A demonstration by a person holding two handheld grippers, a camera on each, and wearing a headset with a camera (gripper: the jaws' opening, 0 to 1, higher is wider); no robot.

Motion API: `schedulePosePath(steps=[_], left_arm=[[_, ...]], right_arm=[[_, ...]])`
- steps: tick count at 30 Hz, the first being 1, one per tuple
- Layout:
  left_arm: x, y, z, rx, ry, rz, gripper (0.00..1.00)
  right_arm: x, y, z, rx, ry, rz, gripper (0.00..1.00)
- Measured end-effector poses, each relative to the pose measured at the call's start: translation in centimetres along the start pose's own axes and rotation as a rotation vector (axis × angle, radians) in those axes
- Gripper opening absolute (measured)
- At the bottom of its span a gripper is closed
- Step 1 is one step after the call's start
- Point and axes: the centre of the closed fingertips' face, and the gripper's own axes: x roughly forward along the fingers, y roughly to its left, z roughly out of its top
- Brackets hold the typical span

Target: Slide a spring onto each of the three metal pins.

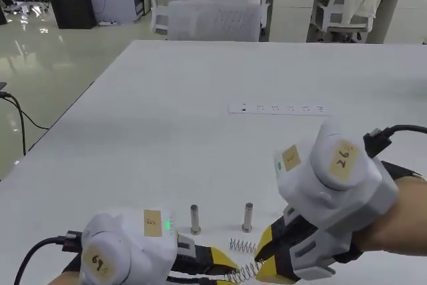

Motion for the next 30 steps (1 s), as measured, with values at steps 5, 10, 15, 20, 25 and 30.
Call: schedulePosePath(steps=[5,10,15,20,25,30], left_arm=[[0.0,0.1,0.1,0.0,-0.007,0.003,0.03],[0.0,0.1,0.3,0.002,-0.017,0.006,0.03],[-0.1,0.2,0.6,0.001,-0.03,0.01,0.03],[-0.1,0.3,0.7,0.011,-0.032,0.015,0.02],[-0.1,0.2,0.8,0.017,-0.036,0.013,0.02],[-0.1,0.1,1.0,0.018,-0.04,0.011,0.02]], right_arm=[[-0.3,0.0,1.0,-0.01,-0.025,-0.005,0.08],[-0.5,0.0,1.6,-0.023,-0.038,-0.011,0.08],[-0.7,0.0,2.4,-0.027,-0.062,-0.013,0.08],[-0.7,0.0,2.5,-0.023,-0.063,-0.013,0.08],[-0.5,0.1,2.4,-0.01,-0.06,0.001,0.09],[0.0,0.3,2.2,-0.007,-0.044,0.013,0.1]])
